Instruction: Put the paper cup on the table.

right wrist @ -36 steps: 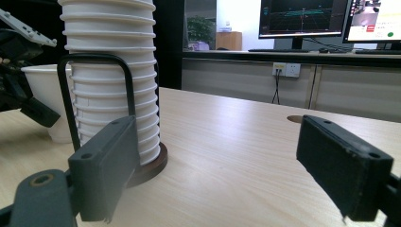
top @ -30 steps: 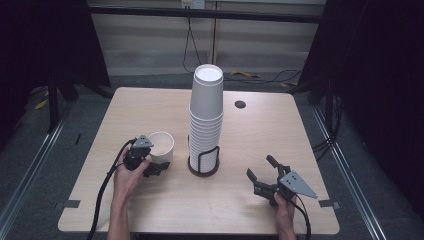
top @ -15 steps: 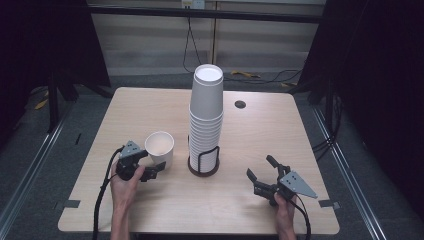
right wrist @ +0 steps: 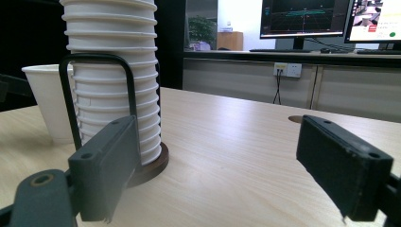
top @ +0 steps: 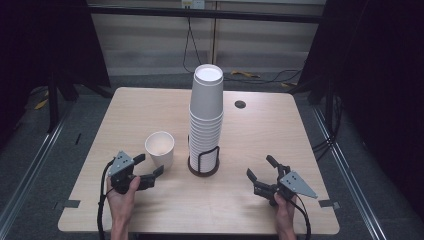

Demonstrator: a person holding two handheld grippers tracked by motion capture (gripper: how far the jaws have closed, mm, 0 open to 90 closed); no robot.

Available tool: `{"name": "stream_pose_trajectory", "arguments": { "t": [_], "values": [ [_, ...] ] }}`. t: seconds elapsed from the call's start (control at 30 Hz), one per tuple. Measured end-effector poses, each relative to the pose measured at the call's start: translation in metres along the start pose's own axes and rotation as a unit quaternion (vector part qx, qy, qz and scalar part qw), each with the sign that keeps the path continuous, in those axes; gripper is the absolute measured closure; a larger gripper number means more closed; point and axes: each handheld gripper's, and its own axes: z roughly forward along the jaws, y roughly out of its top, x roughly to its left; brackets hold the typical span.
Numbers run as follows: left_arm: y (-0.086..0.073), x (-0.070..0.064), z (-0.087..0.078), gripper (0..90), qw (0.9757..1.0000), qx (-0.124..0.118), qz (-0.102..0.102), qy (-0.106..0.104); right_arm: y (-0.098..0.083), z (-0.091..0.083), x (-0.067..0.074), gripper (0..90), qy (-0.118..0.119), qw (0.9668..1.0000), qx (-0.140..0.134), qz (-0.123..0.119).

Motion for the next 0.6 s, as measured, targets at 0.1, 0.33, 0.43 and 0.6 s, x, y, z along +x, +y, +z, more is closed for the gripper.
{"name": "stream_pose_trajectory", "arguments": {
  "t": [0.1, 0.33, 0.43, 0.6],
  "values": [
    [-0.006, -0.003, -0.002, 15.8, 0.9997, -0.015, -0.008, -0.016, 0.0, 0.0, 0.0, 14.0, 0.0, 1.0, 0.0, 0.0],
    [-0.009, -0.02, -0.001, 15.9, 0.9984, -0.032, 0.023, -0.039, 0.0, 0.0, 0.0, 14.0, 0.0, 1.0, 0.0, 0.0],
    [-0.012, -0.032, 0.002, 15.8, 0.997, -0.06, 0.038, -0.031, 0.0, 0.0, 0.0, 14.0, 0.0, 1.0, 0.0, 0.0],
    [-0.017, -0.042, 0.007, 15.6, 0.9958, -0.07, 0.05, -0.03, 0.0, 0.0, 0.0, 14.0, 0.001, 1.0, 0.0, 0.0]
  ]
}}
